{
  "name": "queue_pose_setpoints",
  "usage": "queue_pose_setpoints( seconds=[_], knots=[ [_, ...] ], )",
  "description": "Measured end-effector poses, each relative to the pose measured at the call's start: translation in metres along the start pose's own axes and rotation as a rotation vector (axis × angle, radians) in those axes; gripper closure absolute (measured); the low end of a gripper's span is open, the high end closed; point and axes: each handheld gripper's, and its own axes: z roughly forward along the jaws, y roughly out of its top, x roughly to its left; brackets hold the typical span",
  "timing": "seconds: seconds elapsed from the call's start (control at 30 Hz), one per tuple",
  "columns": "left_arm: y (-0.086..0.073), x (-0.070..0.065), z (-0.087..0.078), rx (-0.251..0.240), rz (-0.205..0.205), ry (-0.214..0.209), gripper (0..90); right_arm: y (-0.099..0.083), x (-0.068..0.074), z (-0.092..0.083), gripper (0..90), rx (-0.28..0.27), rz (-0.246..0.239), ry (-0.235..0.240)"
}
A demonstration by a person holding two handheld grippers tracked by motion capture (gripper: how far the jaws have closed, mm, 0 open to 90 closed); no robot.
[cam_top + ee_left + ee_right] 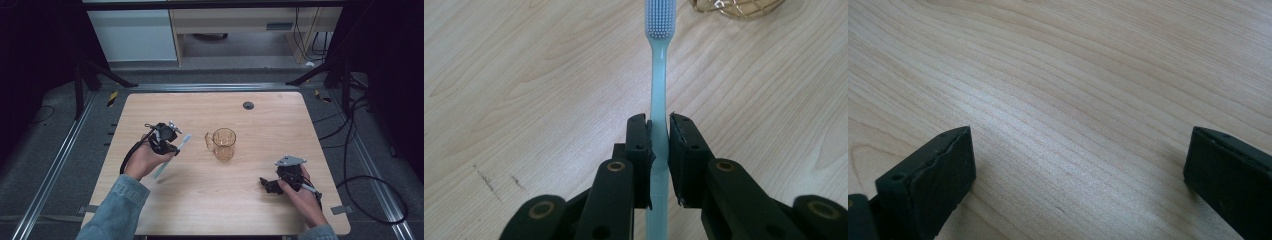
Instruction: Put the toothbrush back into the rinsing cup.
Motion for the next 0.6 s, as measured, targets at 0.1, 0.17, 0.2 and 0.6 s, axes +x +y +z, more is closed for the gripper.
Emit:
queue_pose_setpoints(
  seconds=[0.1, 0.17, 0.2, 0.6],
  knots=[
    [0.002, 0.003, 0.0, -0.035, -0.026, 0.004, 79.1, 0.0, 0.0, 0.0, 0.5, 0.0, 0.0, 0.0],
    [0.003, 0.003, -0.002, -0.063, -0.038, 0.01, 79.1, 0.0, 0.0, 0.0, 0.5, 0.0, 0.0, -0.001],
    [0.003, 0.003, -0.002, -0.063, -0.038, 0.01, 79.0, 0.0, 0.0, 0.0, 0.5, 0.0, 0.0, -0.001],
    [0.013, -0.001, -0.011, -0.159, -0.057, 0.017, 79.1, 0.0, 0.0, 0.0, 0.5, 0.001, -0.005, 0.0]
  ],
)
